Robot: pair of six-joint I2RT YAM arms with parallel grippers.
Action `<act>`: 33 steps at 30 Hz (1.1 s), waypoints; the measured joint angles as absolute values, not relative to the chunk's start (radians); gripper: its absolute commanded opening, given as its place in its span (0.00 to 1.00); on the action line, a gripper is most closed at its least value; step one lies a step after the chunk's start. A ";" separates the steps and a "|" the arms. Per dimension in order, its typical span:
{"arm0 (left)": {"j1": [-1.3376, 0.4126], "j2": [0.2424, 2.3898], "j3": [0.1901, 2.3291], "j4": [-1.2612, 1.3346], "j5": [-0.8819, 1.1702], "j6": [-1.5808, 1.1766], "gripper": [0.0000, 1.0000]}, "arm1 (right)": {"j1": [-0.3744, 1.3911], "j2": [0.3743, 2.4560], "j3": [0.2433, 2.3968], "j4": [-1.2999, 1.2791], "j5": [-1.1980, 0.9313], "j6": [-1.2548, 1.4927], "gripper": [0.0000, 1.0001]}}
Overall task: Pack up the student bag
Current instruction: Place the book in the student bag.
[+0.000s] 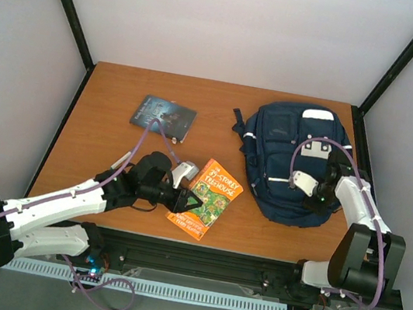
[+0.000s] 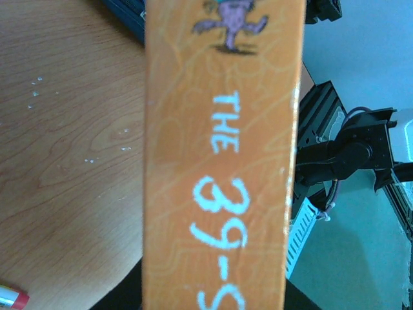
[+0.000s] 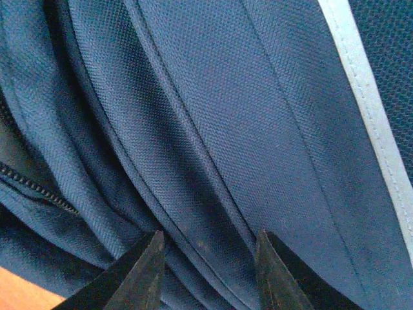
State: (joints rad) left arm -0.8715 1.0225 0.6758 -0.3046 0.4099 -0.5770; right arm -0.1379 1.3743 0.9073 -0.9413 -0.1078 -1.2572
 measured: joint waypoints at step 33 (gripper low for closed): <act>-0.871 1.011 0.658 -0.287 0.391 -0.588 0.01 | -0.137 1.355 0.862 -0.984 -0.105 -1.293 0.37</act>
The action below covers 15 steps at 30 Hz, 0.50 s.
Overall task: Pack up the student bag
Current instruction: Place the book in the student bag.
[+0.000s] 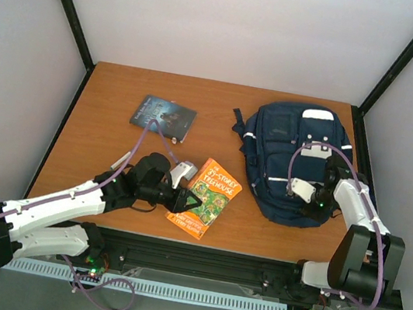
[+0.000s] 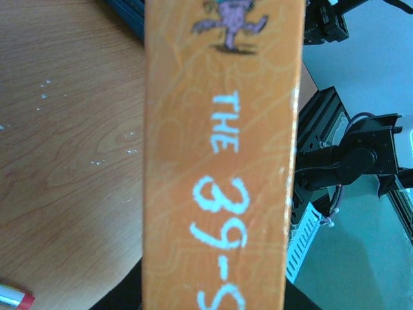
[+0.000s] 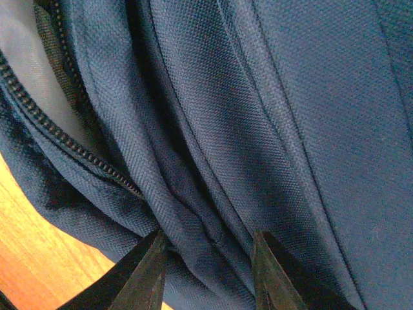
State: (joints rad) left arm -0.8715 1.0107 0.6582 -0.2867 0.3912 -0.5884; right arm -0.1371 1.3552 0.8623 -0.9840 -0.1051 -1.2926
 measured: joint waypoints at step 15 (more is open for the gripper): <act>-0.871 1.011 0.643 -0.274 0.388 -0.610 0.01 | -0.115 1.299 0.982 -0.988 -0.147 -1.183 0.03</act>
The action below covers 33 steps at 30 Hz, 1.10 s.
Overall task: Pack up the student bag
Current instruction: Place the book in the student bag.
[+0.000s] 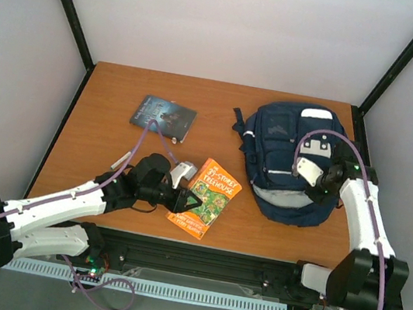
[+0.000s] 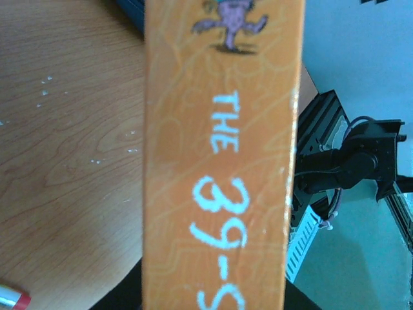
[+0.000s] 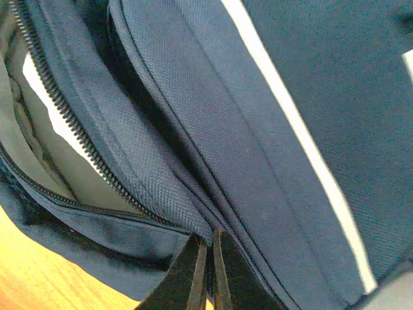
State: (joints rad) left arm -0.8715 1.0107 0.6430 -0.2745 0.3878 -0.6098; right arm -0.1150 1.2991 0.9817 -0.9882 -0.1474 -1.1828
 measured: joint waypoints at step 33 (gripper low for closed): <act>-0.971 1.712 1.094 0.221 0.653 -0.836 0.01 | 0.154 1.195 1.357 -1.081 -0.248 -0.752 0.03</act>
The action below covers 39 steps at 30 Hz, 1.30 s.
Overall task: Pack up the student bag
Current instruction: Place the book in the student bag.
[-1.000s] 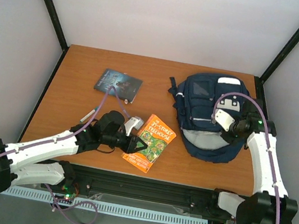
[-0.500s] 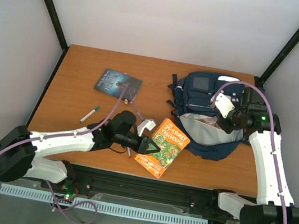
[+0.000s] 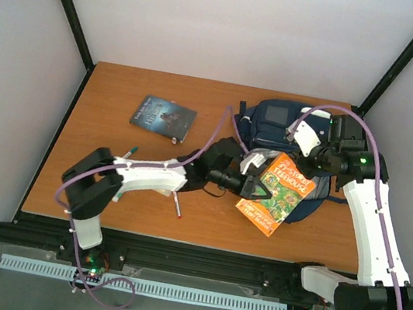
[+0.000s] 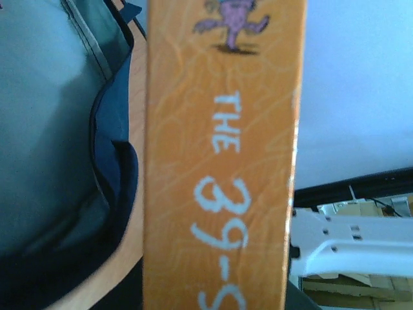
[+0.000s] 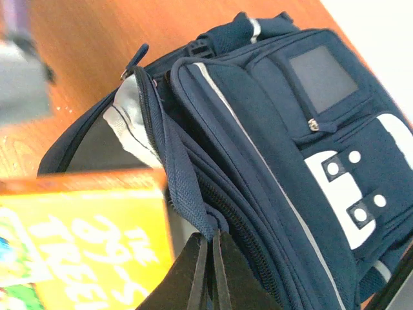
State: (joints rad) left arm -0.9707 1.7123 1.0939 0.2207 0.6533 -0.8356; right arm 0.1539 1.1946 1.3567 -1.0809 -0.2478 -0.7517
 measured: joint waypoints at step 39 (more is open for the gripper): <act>-0.878 2.185 1.336 0.435 0.588 -1.219 0.01 | 0.170 1.052 1.208 -1.062 -0.337 -0.769 0.70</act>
State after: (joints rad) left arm -0.8780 2.1853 1.3365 0.4347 0.5884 -1.2186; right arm 0.1696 1.0519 1.2083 -1.0618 -0.3374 -0.7692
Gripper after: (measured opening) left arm 0.214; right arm 0.672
